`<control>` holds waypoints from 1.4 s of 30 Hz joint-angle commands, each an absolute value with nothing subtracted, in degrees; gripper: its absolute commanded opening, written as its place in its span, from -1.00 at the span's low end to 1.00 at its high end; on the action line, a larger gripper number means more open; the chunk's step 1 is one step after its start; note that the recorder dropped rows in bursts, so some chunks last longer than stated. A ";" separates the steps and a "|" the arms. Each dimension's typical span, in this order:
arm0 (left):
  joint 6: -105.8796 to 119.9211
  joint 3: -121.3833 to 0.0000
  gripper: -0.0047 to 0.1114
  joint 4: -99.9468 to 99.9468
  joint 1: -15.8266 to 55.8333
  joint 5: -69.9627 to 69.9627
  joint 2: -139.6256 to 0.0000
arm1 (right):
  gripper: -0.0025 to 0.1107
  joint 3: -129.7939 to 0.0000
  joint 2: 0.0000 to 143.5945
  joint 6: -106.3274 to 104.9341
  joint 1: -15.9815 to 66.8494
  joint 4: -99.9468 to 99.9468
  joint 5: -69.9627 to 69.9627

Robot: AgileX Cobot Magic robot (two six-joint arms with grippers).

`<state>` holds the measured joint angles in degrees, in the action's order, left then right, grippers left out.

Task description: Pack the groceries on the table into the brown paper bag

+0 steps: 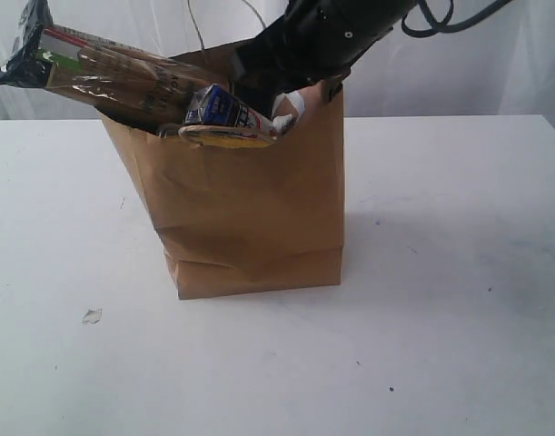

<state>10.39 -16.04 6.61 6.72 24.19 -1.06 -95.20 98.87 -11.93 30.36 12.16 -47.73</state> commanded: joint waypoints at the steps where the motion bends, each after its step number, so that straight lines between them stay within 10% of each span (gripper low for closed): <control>1: 10.51 -15.68 -0.92 7.15 7.26 24.03 -0.64 | -0.45 -95.53 98.26 -11.68 30.04 11.56 -51.17; 10: 10.51 -15.68 -0.92 7.15 7.26 24.03 -0.64 | -0.96 -93.72 86.30 -2.97 28.06 -31.71 -65.18; 21: 10.51 -15.68 -0.92 7.15 7.26 24.03 -0.64 | -0.96 -74.88 64.70 16.86 15.30 -34.26 -35.49; 42: 10.51 -15.68 -0.92 7.15 7.26 24.03 -0.64 | -0.96 -72.61 46.16 15.99 7.89 -32.62 -34.35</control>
